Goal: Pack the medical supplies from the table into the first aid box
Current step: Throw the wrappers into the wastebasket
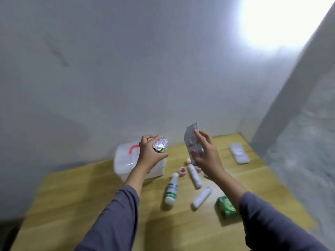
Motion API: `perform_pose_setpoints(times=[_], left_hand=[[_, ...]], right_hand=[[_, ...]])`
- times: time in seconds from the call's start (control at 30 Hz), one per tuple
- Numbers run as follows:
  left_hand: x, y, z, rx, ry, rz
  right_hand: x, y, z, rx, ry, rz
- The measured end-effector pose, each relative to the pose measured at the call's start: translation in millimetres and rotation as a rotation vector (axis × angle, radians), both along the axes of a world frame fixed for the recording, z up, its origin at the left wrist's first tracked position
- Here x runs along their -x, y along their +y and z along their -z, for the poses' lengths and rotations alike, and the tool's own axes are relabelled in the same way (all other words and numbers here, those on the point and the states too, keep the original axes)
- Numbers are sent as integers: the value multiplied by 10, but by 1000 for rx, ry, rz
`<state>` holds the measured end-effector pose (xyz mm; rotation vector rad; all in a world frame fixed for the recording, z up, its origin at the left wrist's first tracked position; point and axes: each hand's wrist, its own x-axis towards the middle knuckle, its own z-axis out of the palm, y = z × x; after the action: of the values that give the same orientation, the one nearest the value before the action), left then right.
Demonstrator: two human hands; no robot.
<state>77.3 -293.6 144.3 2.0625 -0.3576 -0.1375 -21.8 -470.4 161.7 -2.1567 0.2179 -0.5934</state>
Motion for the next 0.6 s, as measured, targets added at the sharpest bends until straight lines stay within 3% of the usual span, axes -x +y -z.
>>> perform_pose_setpoints(times=[0.27,0.6], left_hand=[[769,-2057,112,27,48,445],[2628,-3966,946,-84,187,995]], right_hand=[[1386,-1490,233,-31,29,507],[3555,-2440,1220,-252,221,1060]])
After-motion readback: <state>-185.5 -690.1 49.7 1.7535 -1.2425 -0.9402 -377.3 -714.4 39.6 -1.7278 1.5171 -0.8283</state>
